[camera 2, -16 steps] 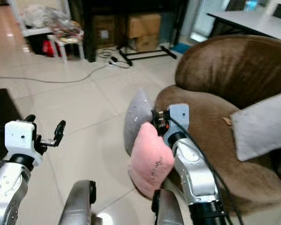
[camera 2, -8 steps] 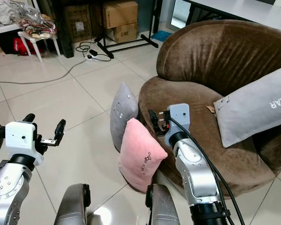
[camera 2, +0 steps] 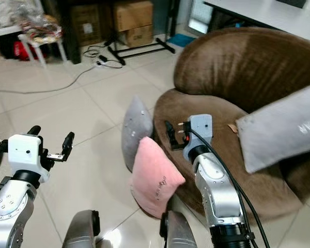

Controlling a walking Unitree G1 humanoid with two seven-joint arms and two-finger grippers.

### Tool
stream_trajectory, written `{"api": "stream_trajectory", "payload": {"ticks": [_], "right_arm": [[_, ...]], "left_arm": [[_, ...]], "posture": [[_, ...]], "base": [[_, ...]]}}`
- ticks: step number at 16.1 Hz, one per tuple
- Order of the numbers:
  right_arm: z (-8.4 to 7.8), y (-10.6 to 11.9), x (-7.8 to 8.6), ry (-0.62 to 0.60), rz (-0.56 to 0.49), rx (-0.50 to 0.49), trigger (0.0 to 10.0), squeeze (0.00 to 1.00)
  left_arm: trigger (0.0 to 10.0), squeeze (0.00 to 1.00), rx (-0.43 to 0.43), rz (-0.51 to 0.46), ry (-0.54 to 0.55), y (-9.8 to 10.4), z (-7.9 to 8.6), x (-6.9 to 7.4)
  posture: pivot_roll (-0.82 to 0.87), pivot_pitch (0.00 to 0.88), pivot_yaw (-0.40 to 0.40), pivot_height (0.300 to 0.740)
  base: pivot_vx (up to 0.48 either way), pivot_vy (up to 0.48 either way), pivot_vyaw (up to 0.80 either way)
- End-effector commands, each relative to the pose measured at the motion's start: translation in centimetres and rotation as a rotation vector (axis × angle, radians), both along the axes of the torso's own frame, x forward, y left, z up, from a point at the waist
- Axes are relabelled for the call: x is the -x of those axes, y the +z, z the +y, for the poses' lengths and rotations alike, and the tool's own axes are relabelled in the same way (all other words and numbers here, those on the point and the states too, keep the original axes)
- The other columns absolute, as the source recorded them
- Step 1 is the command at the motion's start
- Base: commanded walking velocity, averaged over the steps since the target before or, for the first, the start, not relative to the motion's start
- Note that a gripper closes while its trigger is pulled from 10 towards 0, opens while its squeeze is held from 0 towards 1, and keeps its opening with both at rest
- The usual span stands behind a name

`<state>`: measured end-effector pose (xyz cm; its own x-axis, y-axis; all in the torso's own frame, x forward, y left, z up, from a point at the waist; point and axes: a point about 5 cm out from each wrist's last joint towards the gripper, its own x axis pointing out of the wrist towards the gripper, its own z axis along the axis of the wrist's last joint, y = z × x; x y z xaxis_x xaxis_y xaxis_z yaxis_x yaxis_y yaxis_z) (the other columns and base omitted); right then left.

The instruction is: Move the pillow to the sofa from floor

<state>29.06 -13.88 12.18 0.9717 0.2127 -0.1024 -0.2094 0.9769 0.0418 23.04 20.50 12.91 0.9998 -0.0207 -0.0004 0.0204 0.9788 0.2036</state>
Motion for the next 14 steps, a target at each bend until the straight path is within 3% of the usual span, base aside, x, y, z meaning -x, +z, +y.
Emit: {"api": "stream_trajectory", "payload": {"ticks": [1, 3, 6, 14], "right_arm": [[-0.32, -0.05, -0.02, -0.011, 0.007, -0.005, 10.0, 1.0], [-0.28, -0.04, -0.01, -0.01, 0.005, 0.003, 10.0, 1.0], [-0.17, -0.05, 0.04, -0.012, 0.006, 0.0, 10.0, 1.0], [-0.09, -0.24, -0.12, -0.018, 0.018, -0.006, 10.0, 1.0]], "left_arm": [[10.0, 1.0, -0.003, -0.01, -0.012, 0.21, -0.32, -0.06], [10.0, 1.0, -0.003, -0.009, -0.017, 0.21, -0.4, -0.09], [10.0, 1.0, -0.01, -0.007, -0.024, 0.22, -0.47, -0.21], [10.0, 1.0, -0.019, -0.003, -0.023, 0.09, -0.37, -0.22]], "posture": [[-0.02, 0.0, -0.067, 0.59], [-0.02, 0.0, -0.063, 0.59], [-0.02, 0.0, -0.059, 0.59], [-0.01, 0.0, -0.062, 0.59]], "base": [[0.319, 0.0, 0.0], [0.322, 0.0, 0.0], [0.322, 0.0, 0.79], [0.316, 0.0, 0.0]]}}
